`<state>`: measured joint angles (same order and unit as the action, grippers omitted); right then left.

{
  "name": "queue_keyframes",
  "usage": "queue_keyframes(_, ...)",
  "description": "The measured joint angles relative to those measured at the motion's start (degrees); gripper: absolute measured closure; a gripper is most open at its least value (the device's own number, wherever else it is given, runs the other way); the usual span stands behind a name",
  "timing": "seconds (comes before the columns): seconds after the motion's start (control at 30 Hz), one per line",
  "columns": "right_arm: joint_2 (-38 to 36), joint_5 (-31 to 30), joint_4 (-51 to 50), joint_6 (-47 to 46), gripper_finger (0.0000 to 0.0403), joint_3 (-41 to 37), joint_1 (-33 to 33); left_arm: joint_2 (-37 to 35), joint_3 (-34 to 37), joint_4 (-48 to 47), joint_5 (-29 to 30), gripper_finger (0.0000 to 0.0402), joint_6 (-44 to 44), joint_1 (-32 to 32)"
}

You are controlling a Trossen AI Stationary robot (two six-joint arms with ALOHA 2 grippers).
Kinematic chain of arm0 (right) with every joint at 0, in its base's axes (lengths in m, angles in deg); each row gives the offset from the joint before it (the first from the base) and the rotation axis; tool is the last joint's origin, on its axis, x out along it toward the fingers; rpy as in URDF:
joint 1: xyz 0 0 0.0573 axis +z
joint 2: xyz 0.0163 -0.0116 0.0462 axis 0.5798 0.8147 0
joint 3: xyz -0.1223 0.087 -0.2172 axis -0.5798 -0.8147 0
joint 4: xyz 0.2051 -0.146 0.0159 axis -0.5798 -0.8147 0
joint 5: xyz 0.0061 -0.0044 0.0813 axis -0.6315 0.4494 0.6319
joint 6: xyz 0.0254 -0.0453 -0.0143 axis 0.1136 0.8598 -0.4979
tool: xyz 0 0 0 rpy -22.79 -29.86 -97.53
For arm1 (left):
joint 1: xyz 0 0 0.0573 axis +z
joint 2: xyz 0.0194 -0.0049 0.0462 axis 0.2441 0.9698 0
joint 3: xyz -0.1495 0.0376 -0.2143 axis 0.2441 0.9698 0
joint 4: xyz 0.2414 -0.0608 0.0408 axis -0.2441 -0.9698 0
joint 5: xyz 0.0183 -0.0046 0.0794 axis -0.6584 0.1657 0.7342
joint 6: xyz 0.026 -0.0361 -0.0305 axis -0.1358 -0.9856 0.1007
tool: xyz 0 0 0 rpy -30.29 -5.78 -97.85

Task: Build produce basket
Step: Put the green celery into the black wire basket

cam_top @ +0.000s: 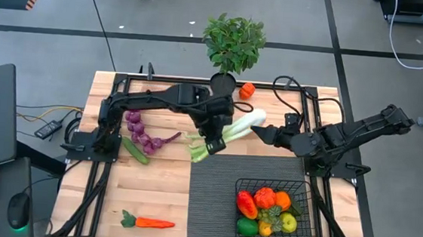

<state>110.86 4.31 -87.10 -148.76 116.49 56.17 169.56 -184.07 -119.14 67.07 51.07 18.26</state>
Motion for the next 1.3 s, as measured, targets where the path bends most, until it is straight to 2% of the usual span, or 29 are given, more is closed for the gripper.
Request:
queue_keyframes(0.1, 0.6, 0.3, 2.9, 0.9, 0.0055, 0.0, -0.6, 0.0, 0.0, 2.5, 0.1, 0.0383, -3.6, -1.2)
queue_keyframes(0.23, 1.9, 3.5, 4.0, 0.9, 0.0055, 0.0, -1.8, 0.0, 0.0, 7.6, 0.1, 0.0383, -7.6, -2.4)
queue_keyframes(0.4, 4.0, 4.9, 5.9, 0.1, 0.0055, 0.0, -2.7, 0.0, 0.0, 13.8, -2.3, 0.0383, -9.6, -4.1)
queue_keyframes(0.7, 4.5, 4.9, 8.2, 1.7, 0.0063, 0.0, -2.8, 0.0, 0.0, 14.4, -2.6, 0.0379, -9.1, -6.3)
queue_keyframes(0.8, 4.5, 6.1, 8.3, 1.8, 0.0098, 0.0, -2.5, 0.0, 0.0, 14.3, -2.6, 0.0362, -8.9, -6.4)
queue_keyframes(0.97, 4.4, 7.8, 8.5, 2.0, 0.0203, 0.0, -1.2, 0.0, 0.1, 14.2, -2.8, 0.0322, -8.7, -6.0)
queue_keyframes(1.13, 4.5, 15.3, 8.1, 3.5, 0.0303, 0.0, 0.3, -0.2, 0.0, 14.2, -2.6, 0.0286, -6.5, -4.9)
queue_keyframes(1.2, 4.5, 17.6, 8.1, 2.9, 0.0320, 0.0, 1.5, -0.5, 0.0, 14.1, -2.5, 0.0276, -5.4, -4.1)
queue_keyframes(1.3, 4.3, 18.5, 7.6, 0.6, 0.0320, 0.0, 3.7, -1.6, 0.0, 13.0, -2.3, 0.0264, -3.2, -2.7)
